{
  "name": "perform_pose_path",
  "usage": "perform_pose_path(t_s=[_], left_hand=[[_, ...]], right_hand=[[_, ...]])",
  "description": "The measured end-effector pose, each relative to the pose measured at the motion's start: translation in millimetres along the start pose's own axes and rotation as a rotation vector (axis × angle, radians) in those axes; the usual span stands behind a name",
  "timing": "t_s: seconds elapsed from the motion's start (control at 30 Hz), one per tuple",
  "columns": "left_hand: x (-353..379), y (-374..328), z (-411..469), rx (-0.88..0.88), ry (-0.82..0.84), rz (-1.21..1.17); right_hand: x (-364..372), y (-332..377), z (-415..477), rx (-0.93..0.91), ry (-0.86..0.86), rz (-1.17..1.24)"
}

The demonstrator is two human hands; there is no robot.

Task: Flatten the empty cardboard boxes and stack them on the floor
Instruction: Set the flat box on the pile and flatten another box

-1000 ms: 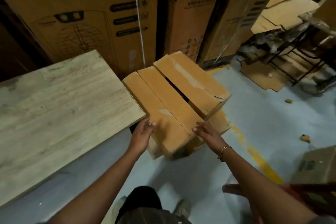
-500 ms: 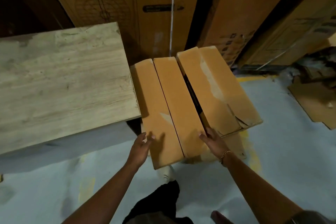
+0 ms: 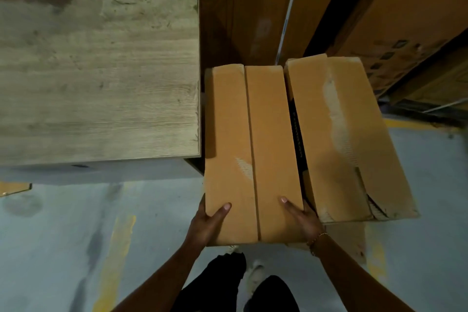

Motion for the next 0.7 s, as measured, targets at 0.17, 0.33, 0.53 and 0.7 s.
perform_pose_path(t_s=[0.17,0.33,0.53,0.7], left_hand=[[0.6,-3.9,-18.8,0.092,-0.126,-0.075],[-13.9,-25.3,-64.4,0.136,-0.164,-0.127],[-24.1,-65.1,-134.6,0.203,-0.173,-0.180],[-42.3,-104.5,-180.8,0.290,-0.202,-0.240]], right_hand=[[-6.6,4.0,-11.0,-0.088,0.008,0.093],[-34.0,30.7,-48.3,-0.155,0.031,0.088],[-78.4,95.8,-120.1,-0.247,0.025,0.072],[-108.6,145.2,-160.9,-0.408,-0.031,-0.009]])
Point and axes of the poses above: each hand's wrist, its own z-axis towards the middle knuckle, its own x-axis out of the palm, y = z × x, the point moved 3 cm from there along z, towards the middle knuckle, and after that the axes turned 11 degrees about -y, right-handed, at the moved point
